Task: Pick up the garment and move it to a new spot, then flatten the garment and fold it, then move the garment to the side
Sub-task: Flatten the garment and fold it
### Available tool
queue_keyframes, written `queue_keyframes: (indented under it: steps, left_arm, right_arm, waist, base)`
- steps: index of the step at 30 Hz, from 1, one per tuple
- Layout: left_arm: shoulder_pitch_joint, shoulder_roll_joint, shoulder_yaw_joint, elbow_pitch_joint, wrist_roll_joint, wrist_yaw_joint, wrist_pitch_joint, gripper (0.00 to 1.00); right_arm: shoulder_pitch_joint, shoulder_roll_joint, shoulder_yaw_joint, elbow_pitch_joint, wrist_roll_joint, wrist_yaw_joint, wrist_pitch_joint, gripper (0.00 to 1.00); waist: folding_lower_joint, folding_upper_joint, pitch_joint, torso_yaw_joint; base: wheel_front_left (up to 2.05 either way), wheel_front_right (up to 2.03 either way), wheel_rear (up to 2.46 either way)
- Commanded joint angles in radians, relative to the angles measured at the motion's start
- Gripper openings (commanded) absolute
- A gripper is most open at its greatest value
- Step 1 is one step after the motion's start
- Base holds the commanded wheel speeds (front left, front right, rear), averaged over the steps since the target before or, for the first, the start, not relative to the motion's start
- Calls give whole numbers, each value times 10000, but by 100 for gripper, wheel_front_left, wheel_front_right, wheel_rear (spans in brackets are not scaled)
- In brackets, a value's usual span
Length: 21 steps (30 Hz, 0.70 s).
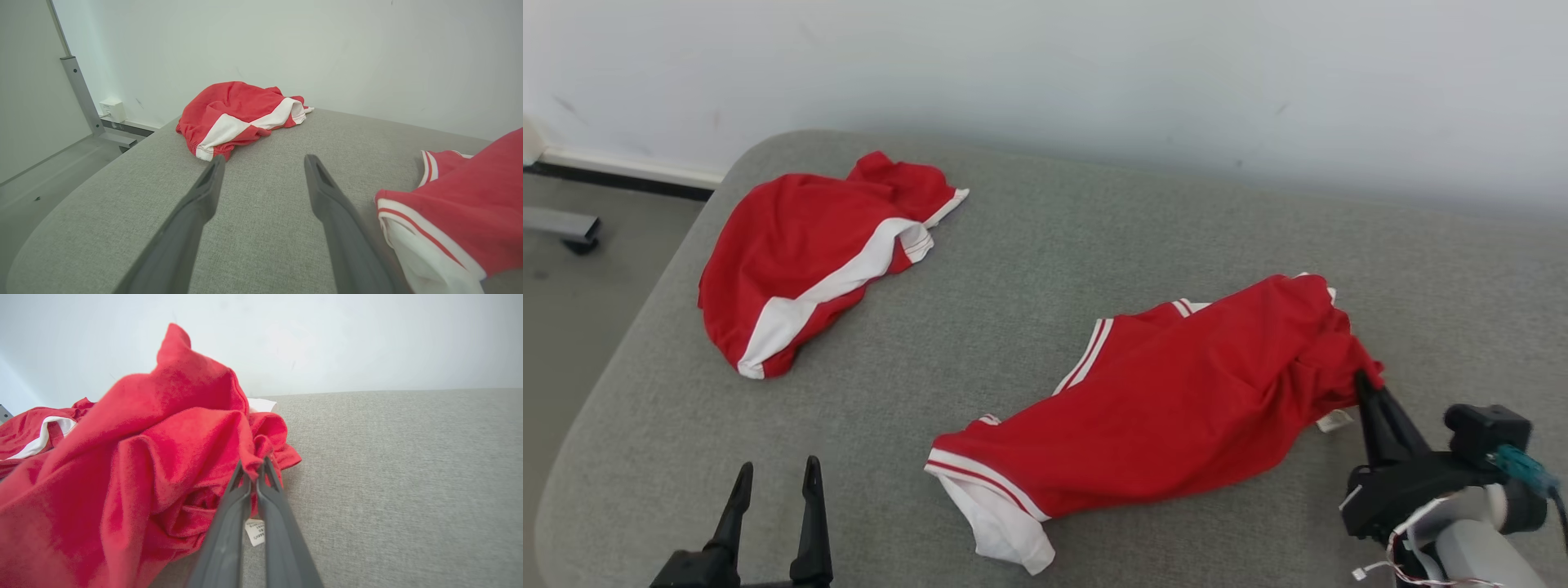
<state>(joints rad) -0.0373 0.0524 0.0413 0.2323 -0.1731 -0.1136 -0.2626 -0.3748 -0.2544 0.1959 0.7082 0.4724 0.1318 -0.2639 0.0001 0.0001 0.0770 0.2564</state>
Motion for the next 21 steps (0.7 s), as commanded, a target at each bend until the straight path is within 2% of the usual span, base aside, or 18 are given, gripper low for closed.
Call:
queue_keyframes:
  steps: [1, 7, 14, 17, 21]
  left_arm:
    - [207, -13, 26, -11, -22, 45, -34, 100]
    - [459, -14, 54, -17, -1, 68, -34, 100]
    - [644, -19, -70, -42, -90, 76, -34, 100]
    - [687, -20, -160, -38, -224, 134, -34, 100]
    - [709, -19, -356, 32, -337, 182, -32, 100]
  right_arm:
    - [258, -139, -160, -329, -117, -22, -6, 0]
    - [1222, -725, -846, -2095, -362, -22, -7, 0]
    - [1684, -1372, -1593, -3196, -607, -22, 20, 0]
    - [1509, -1321, -1618, -3509, -682, -22, 199, 0]
    - [990, -990, -1170, -3520, -807, -22, 532, 0]
  waist:
    - [-1, -1, -305, -317]
    - [-1, -1, -784, -757]
    - [-1, -1, -1003, -703]
    - [-1, -1, -1030, -542]
    - [-1, -1, -1044, -226]
  base:
    - [0, 0, 0]
    - [0, 0, 0]
    - [0, 0, 0]
    - [0, 0, 0]
    - [0, 0, 0]
